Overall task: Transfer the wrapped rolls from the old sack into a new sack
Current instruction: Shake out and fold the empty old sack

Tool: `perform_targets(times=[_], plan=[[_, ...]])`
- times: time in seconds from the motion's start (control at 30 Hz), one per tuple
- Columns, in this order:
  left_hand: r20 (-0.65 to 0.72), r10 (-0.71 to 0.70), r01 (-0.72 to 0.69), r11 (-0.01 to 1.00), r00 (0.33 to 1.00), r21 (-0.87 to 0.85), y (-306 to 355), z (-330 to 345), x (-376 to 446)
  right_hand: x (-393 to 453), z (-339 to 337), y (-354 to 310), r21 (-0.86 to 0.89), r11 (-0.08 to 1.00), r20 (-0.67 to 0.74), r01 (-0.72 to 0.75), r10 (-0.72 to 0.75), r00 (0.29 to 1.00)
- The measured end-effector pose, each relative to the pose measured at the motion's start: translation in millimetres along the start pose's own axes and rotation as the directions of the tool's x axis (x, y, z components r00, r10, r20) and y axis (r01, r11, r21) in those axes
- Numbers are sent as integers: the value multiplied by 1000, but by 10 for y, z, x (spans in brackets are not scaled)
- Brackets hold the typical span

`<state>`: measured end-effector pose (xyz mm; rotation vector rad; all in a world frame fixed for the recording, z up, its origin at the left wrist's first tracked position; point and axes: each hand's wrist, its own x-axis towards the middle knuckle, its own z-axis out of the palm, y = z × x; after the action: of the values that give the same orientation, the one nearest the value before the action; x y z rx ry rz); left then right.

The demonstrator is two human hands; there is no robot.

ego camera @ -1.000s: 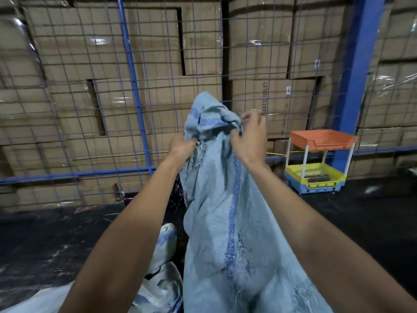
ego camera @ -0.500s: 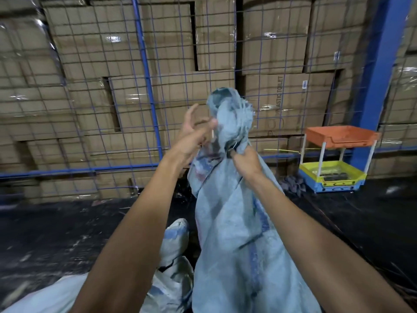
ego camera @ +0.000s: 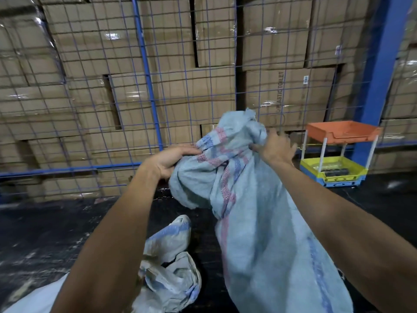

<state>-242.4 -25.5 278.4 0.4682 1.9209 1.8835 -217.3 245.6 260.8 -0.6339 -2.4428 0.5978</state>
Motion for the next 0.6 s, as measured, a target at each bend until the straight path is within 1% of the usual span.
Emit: perform_targets(times=[0.03, 0.07, 0.1, 0.13, 0.17, 0.2, 0.23, 0.27, 0.3, 0.33, 0.37, 0.4, 0.43, 0.47, 0.5, 0.53, 0.57, 0.6], plan=[[43, 14, -13, 1000, 999, -14, 35, 7, -35, -2, 40, 48, -74, 997, -73, 2, -7, 997], [51, 48, -44, 997, 998, -65, 69, 36, -45, -27, 72, 46, -86, 996, -130, 26, -37, 991], [19, 81, -78, 989, 997, -126, 97, 101, -9, -47, 109, 28, -29, 998, -169, 64, -68, 983], [-35, 89, -94, 978, 995, -184, 124, 184, 51, -81, 127, -22, 109, 986, -178, 126, -105, 978], [-92, 85, -104, 970, 992, -219, 154, 271, 115, -118, 146, -86, 312, 929, -164, 199, -154, 974], [-140, 72, -104, 967, 987, -233, 175, 344, 181, -191, 155, -151, 531, 812, -133, 240, -200, 971], [-165, 66, -105, 966, 984, -238, 200, 409, 226, -286, 160, -195, 681, 678, -127, 277, -263, 956], [-171, 83, -124, 962, 982, -244, 240, 461, 254, -393, 122, -216, 745, 588, -109, 315, -358, 927], [-151, 126, -160, 957, 981, -243, 279, 493, 278, -456, 151, -203, 746, 575, -39, 336, -465, 884], [-121, 178, -204, 946, 977, -250, 312, 519, 300, -508, 186, -184, 686, 641, 74, 343, -530, 844], [-97, 235, -252, 937, 967, -243, 342, 538, 316, -504, 244, -131, 598, 719, 163, 354, -541, 825], [-102, 282, -297, 932, 954, -207, 340, 566, 336, -501, 292, -59, 541, 775, 200, 325, -494, 846], [-134, 330, -347, 928, 934, -134, 327, 600, 334, -479, 303, -16, 584, 779, 178, 226, -395, 901], [-162, 375, -387, 921, 913, -48, 282, 632, 321, -445, 286, 10, 693, 716, 155, 82, -259, 954], [-174, 399, -399, 916, 900, 40, 190, 615, 327, -424, 234, 24, 802, 594, 180, -65, -136, 974], [-154, 387, -374, 921, 909, 110, 70, 576, 335, -404, 161, 30, 871, 450, 240, -196, -41, 970], [-92, 323, -301, 934, 942, 190, -77, 539, 325, -387, 77, 39, 899, 324, 308, -296, 14, 951], [-9, 235, -222, 931, 972, 290, -242, 511, 312, -358, -17, 50, 900, 242, 362, -362, 44, 931]])
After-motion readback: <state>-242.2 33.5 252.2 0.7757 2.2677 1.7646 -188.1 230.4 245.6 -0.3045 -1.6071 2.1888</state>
